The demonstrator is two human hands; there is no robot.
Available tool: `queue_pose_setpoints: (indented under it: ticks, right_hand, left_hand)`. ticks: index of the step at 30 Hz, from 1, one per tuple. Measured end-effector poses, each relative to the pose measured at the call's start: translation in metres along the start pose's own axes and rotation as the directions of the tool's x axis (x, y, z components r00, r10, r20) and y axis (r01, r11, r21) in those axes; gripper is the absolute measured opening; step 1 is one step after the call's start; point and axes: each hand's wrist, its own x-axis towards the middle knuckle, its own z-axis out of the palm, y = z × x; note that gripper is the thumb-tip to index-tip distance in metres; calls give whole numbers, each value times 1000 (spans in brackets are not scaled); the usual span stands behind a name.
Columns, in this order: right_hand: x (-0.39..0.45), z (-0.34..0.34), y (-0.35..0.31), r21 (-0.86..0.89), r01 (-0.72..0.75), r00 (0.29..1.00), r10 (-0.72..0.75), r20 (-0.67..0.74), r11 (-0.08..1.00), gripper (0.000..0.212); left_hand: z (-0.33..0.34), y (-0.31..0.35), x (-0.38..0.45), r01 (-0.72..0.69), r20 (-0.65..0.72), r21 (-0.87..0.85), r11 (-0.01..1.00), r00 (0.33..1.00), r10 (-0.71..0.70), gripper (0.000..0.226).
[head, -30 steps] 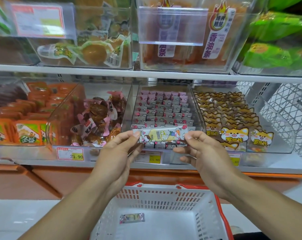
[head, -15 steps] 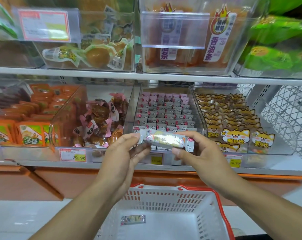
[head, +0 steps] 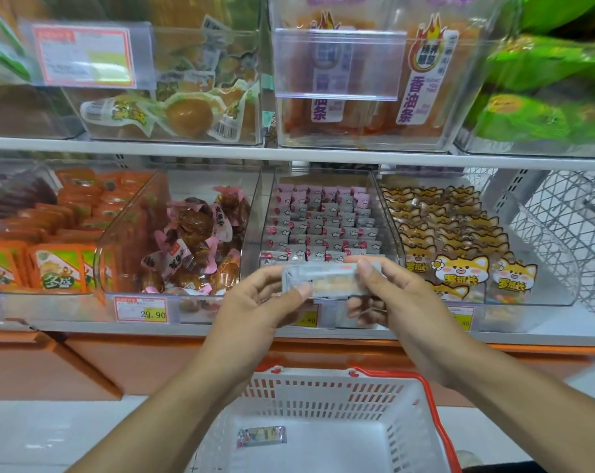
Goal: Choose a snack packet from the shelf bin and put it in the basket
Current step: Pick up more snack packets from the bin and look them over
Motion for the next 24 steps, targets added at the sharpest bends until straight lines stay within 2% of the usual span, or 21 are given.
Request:
queue_pose_setpoints:
  ticks: [2,4,7,9,12,14,17,20,24]
  right_hand:
    - [0,-2,-1,-8,13,999,-12,45,1000,45]
    - [-1,-6,-1,-124,75,995,-65,81,989,48]
    - [-2,-11,4,-482,214,977,-197,87,850,75]
    - [-2,-12,7,-565,302,948,-306,91,768,72]
    - [1,-13,8,-558,383,904,-422,64,736,52]
    - [5,-14,10,-528,356,911,-412,12,771,46]
    - [8,-14,9,-418,212,966,-253,-45,884,47]
    - [10,-13,7,-226,101,992,-116,-52,969,38]
    - [15,-11,7,7,-83,993,83,-88,997,49]
  left_hand:
    - [0,-1,1,45,-24,-31,999,999,-46,42]
    - [0,0,3,77,-59,-99,992,995,-83,45]
    - [0,1,4,84,-92,-167,982,991,-101,47]
    - [0,-1,4,91,-92,-153,984,990,-106,43]
    - [1,-1,4,111,-89,-105,988,989,-120,40]
    - [2,-1,4,114,-115,-111,987,985,-127,47]
    - [2,1,4,85,-119,-185,979,987,-109,36]
    - [2,1,3,45,-108,-145,988,992,-61,23]
    - [3,-1,4,19,-166,-140,990,985,-42,32]
